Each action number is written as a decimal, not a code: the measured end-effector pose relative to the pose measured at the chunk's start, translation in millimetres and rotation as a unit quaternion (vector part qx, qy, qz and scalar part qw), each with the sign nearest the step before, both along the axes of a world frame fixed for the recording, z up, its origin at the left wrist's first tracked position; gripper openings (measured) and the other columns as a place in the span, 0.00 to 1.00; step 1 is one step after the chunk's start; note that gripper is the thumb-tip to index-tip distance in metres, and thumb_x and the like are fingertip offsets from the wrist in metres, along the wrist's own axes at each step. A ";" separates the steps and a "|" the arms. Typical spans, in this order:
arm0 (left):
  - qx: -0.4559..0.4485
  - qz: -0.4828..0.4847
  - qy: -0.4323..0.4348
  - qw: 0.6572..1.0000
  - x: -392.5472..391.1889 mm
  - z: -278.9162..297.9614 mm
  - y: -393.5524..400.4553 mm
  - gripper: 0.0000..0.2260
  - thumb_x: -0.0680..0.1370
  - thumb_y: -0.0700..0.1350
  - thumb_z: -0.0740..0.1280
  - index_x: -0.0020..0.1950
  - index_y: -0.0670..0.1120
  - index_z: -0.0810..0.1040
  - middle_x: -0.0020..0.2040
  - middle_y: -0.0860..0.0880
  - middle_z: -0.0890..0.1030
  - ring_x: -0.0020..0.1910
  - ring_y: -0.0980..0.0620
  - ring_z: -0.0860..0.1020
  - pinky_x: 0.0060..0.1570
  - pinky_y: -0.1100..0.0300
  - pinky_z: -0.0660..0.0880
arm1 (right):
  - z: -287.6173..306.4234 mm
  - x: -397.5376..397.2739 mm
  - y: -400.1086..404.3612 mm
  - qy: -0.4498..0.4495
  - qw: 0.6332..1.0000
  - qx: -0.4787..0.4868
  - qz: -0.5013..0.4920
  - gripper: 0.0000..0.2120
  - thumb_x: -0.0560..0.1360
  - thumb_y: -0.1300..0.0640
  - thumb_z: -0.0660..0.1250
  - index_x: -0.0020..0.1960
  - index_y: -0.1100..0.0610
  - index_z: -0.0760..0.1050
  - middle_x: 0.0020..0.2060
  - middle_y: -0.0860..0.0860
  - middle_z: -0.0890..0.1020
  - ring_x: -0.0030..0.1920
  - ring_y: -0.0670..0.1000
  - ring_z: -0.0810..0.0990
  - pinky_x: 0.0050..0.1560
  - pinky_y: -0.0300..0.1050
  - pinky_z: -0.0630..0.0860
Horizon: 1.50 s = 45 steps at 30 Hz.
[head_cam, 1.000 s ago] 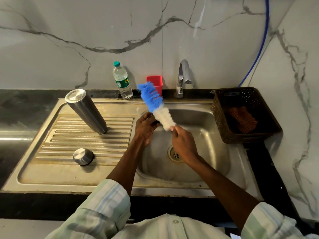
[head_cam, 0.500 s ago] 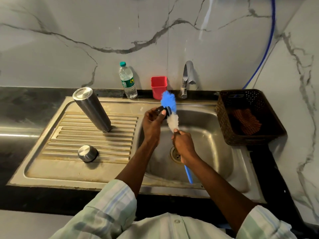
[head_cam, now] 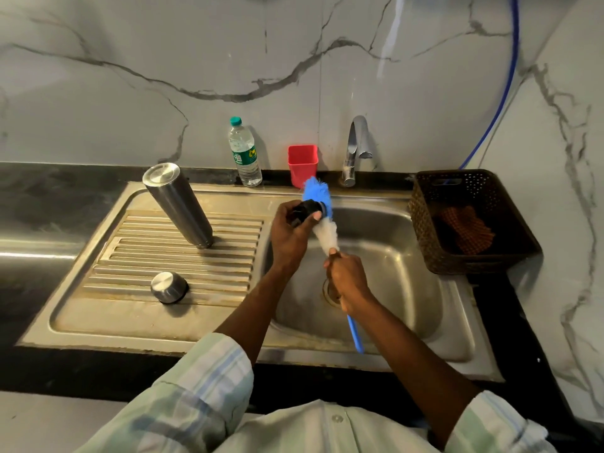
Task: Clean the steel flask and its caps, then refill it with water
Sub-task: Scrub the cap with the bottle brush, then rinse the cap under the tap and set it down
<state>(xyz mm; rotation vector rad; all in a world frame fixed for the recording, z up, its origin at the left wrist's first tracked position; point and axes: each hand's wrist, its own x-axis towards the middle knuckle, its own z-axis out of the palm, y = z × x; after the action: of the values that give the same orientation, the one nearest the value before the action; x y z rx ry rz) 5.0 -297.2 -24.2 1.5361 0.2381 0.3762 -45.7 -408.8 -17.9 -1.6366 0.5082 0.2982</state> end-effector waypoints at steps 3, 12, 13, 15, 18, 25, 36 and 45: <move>0.005 -0.045 0.007 0.999 -1.9 -6.9 -7.0 0.19 0.72 0.42 0.77 0.59 0.44 0.76 0.56 0.46 0.83 0.56 0.49 0.82 0.57 0.47 0.79 | -1.2 14.9 -2.0 -0.019 0.999 -0.027 -0.007 0.15 0.79 0.51 0.59 0.39 0.58 0.76 0.27 0.52 0.73 0.23 0.49 0.67 0.25 0.42 0.64; -0.003 -0.048 0.014 0.999 -2.9 -1.0 -9.1 0.17 0.73 0.40 0.76 0.59 0.44 0.77 0.56 0.45 0.83 0.56 0.49 0.82 0.56 0.52 0.80 | -10.7 17.5 -4.1 -0.038 0.993 -0.112 0.009 0.16 0.79 0.49 0.57 0.44 0.57 0.77 0.35 0.54 0.76 0.31 0.53 0.72 0.35 0.47 0.68; -0.003 -0.034 0.011 0.999 -1.8 -0.7 -7.3 0.17 0.73 0.40 0.76 0.59 0.44 0.77 0.55 0.45 0.83 0.55 0.50 0.82 0.56 0.53 0.80 | -8.9 17.7 -1.7 -0.051 0.992 -0.118 0.012 0.16 0.80 0.49 0.57 0.44 0.57 0.77 0.35 0.54 0.77 0.32 0.54 0.73 0.35 0.47 0.69; -0.006 0.032 0.020 0.999 4.7 0.9 3.1 0.15 0.73 0.39 0.76 0.58 0.42 0.77 0.53 0.46 0.83 0.51 0.51 0.82 0.55 0.53 0.80 | -10.4 8.2 3.1 -0.066 0.986 -0.149 0.044 0.16 0.80 0.48 0.57 0.46 0.58 0.78 0.37 0.54 0.78 0.37 0.57 0.76 0.38 0.47 0.70; -0.001 0.098 0.044 0.994 10.3 4.3 23.5 0.15 0.72 0.41 0.77 0.56 0.44 0.78 0.50 0.49 0.83 0.49 0.56 0.81 0.53 0.55 0.80 | -18.3 -8.7 1.9 -0.066 0.983 -0.158 0.072 0.15 0.81 0.49 0.57 0.45 0.56 0.77 0.36 0.53 0.78 0.39 0.56 0.77 0.39 0.45 0.70; -0.021 0.125 0.045 0.991 -14.4 -7.4 54.4 0.21 0.72 0.46 0.77 0.63 0.47 0.79 0.57 0.48 0.82 0.58 0.52 0.80 0.58 0.62 0.76 | -17.1 -8.0 7.1 -0.037 0.996 -0.067 0.038 0.17 0.82 0.54 0.57 0.38 0.57 0.75 0.25 0.48 0.72 0.24 0.47 0.67 0.27 0.41 0.63; 0.244 0.192 0.126 0.942 -67.9 -36.6 123.0 0.17 0.73 0.38 0.71 0.61 0.43 0.77 0.58 0.44 0.79 0.57 0.47 0.76 0.59 0.53 0.74 | -13.6 -21.4 50.7 -0.076 0.989 -0.007 0.129 0.09 0.81 0.62 0.55 0.45 0.56 0.71 0.32 0.50 0.74 0.26 0.47 0.69 0.27 0.40 0.64; 0.248 0.165 0.178 0.938 -82.9 -46.3 131.6 0.24 0.73 0.34 0.69 0.69 0.41 0.73 0.65 0.41 0.77 0.64 0.42 0.74 0.66 0.53 0.70 | -2.3 -24.8 54.5 -0.090 0.986 0.050 0.132 0.08 0.79 0.68 0.55 0.54 0.57 0.67 0.40 0.56 0.81 0.28 0.47 0.75 0.30 0.40 0.70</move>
<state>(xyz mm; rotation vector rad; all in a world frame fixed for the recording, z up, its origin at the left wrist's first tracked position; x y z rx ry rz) -77.9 -165.6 -70.5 2.0687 0.7371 0.4396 -70.5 -354.3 -20.2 -1.6157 0.1366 0.3622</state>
